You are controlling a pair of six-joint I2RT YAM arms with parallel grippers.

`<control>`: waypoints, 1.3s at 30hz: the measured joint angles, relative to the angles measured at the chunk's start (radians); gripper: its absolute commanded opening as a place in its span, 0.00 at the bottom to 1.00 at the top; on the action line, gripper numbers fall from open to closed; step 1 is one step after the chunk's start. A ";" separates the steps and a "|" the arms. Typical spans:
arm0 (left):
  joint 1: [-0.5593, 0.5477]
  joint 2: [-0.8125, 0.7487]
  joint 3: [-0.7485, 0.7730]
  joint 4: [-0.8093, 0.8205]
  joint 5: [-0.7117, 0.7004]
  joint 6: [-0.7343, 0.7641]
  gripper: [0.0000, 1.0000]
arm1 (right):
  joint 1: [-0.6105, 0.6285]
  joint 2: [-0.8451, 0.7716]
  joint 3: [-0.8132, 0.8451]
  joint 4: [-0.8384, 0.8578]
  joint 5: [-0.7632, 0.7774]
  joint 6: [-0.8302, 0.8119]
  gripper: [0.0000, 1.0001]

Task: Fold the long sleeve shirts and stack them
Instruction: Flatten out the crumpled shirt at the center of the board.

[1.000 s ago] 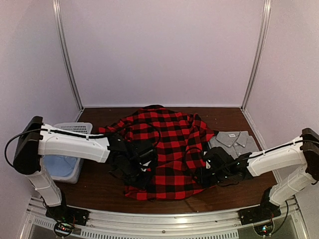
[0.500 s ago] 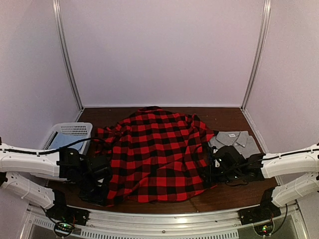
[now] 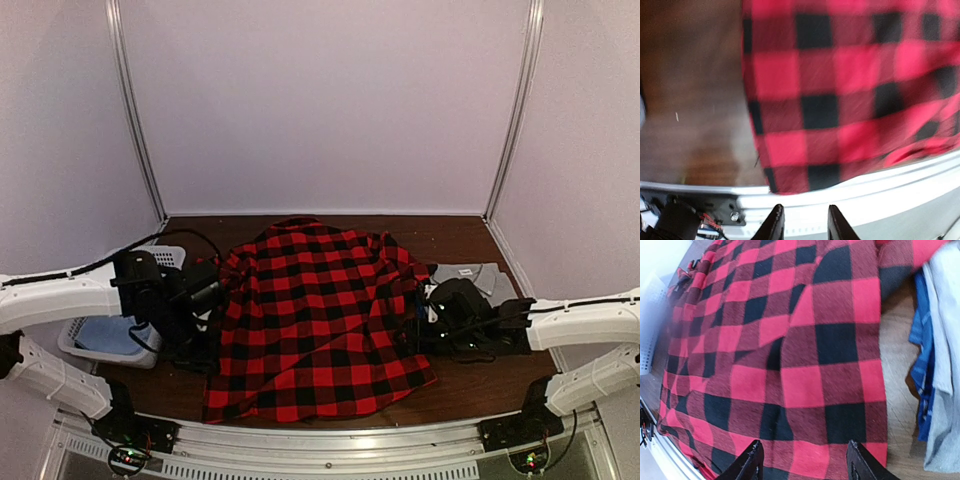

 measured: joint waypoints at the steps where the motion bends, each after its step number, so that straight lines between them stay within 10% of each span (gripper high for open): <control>1: 0.027 0.019 0.054 0.006 -0.019 0.026 0.31 | 0.000 0.007 0.013 0.000 0.000 -0.003 0.57; 20: 0.506 0.726 0.358 0.645 0.004 0.483 0.28 | -0.019 0.101 0.190 -0.022 0.022 -0.025 0.58; 39: 0.776 0.935 0.636 0.674 -0.005 0.566 0.29 | -0.071 0.194 0.245 -0.018 0.035 0.033 0.60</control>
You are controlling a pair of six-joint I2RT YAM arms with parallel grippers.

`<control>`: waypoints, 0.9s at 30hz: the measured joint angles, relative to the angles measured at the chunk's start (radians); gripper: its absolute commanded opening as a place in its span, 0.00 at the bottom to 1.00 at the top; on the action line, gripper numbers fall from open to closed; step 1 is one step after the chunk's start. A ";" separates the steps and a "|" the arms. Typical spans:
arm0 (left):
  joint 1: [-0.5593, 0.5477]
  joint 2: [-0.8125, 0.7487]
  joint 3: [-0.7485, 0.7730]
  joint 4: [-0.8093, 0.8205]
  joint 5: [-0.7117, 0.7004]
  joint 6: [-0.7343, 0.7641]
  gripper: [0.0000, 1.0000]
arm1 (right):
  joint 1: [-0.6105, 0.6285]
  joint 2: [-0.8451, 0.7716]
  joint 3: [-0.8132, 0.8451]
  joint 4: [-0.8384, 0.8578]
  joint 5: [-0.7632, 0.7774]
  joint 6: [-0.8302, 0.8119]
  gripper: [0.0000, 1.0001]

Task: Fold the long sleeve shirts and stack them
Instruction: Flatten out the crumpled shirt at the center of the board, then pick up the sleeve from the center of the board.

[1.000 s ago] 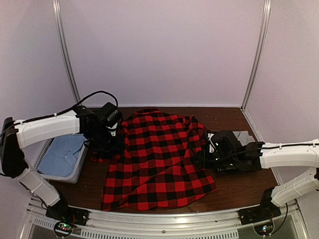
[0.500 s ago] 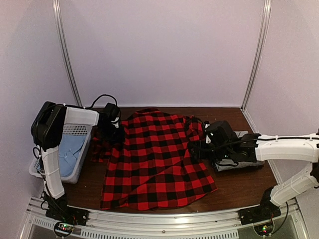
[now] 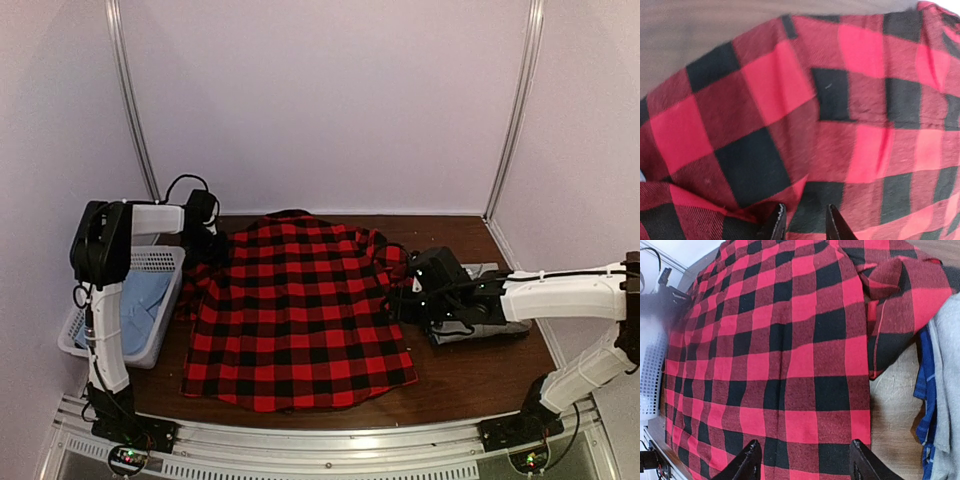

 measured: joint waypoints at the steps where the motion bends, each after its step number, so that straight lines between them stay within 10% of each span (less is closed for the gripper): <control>1: 0.000 0.005 0.018 -0.004 0.006 0.005 0.29 | 0.002 0.008 -0.006 0.001 -0.006 0.006 0.59; 12: -0.056 -0.021 0.131 -0.032 0.160 0.027 0.34 | -0.084 0.029 -0.005 -0.069 0.028 0.055 0.59; 27: -0.237 -0.310 -0.152 0.056 0.376 0.022 0.35 | -0.290 0.193 0.094 0.089 -0.010 0.033 0.57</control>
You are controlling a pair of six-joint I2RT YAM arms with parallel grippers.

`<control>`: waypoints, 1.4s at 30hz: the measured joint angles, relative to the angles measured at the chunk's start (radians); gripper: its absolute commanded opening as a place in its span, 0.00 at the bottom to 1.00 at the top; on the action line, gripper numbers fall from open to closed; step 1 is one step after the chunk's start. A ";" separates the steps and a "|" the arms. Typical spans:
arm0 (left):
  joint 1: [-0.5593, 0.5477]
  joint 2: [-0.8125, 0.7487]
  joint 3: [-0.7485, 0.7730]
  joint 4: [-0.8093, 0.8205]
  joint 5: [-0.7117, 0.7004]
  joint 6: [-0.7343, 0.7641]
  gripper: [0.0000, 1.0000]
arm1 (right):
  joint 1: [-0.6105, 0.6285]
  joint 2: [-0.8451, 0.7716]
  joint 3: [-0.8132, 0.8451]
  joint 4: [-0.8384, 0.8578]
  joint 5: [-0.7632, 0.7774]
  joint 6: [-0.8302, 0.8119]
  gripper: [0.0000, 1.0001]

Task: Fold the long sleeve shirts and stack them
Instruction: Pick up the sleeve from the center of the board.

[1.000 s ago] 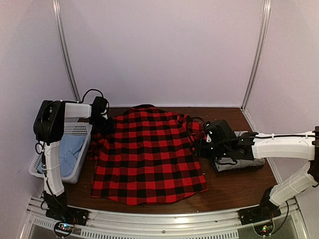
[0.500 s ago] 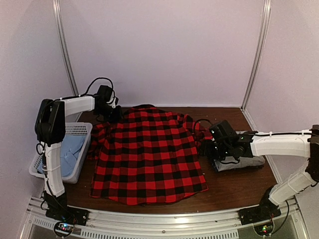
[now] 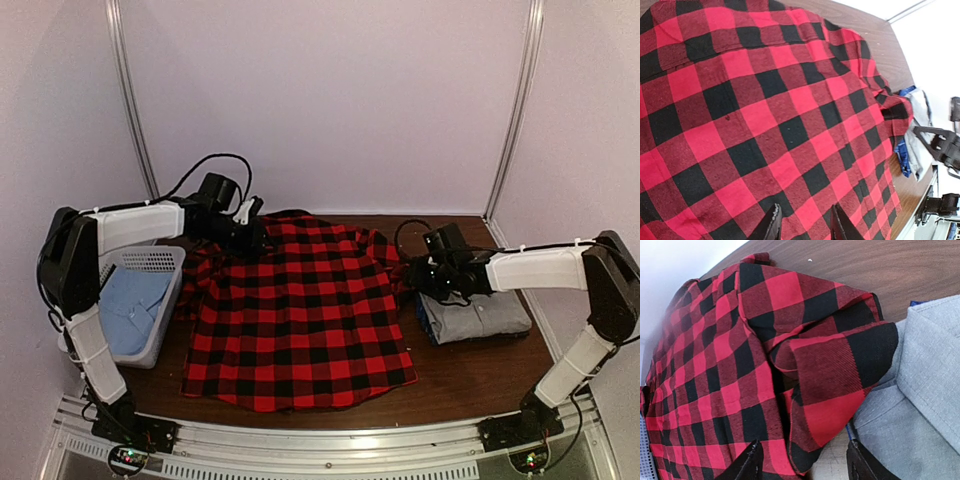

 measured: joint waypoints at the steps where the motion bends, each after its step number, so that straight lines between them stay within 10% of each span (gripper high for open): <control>1: -0.002 -0.016 -0.014 0.011 0.006 0.000 0.35 | -0.006 0.016 0.000 0.003 0.000 0.000 0.58; 14: -0.017 -0.092 -0.114 0.062 0.054 0.002 0.35 | -0.050 0.077 -0.032 0.130 -0.003 0.025 0.49; 24: -0.023 -0.127 -0.214 0.106 0.082 -0.011 0.34 | -0.092 0.160 0.074 0.128 0.012 -0.023 0.00; 42: -0.038 -0.201 -0.257 0.122 0.113 -0.026 0.35 | 0.003 0.278 0.711 -0.177 0.000 -0.350 0.06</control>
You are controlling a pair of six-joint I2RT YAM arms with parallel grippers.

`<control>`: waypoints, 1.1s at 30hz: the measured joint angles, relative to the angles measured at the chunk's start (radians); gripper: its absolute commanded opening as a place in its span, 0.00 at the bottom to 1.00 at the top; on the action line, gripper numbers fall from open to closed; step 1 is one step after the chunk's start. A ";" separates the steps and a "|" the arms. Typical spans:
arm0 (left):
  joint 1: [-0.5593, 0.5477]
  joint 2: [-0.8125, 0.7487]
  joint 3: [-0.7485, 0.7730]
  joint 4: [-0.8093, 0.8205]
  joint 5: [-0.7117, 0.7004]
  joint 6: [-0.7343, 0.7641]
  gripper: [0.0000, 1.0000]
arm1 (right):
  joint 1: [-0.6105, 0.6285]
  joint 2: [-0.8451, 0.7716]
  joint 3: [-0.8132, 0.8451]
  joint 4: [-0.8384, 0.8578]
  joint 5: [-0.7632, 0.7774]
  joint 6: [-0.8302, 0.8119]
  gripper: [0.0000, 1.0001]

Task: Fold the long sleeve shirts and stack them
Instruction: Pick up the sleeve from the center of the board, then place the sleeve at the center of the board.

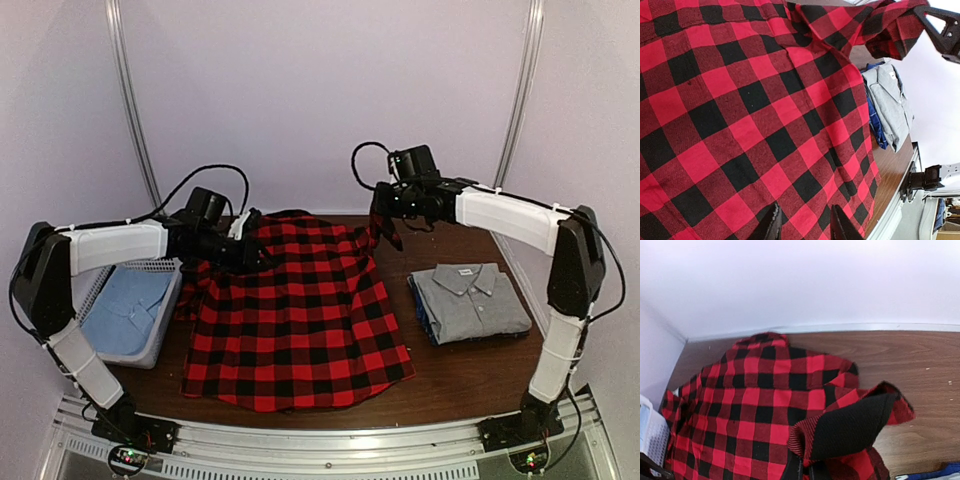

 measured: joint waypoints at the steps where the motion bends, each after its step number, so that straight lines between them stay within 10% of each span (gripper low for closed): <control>1: 0.000 -0.003 0.000 -0.002 -0.003 0.000 0.35 | 0.031 0.036 0.027 -0.011 -0.004 -0.014 0.10; 12: 0.000 -0.047 0.000 -0.027 -0.051 0.000 0.35 | 0.286 0.324 0.063 -0.087 -0.107 -0.020 0.60; 33: 0.000 -0.056 -0.011 -0.036 -0.065 0.001 0.35 | 0.086 0.077 -0.329 0.188 -0.134 0.160 0.58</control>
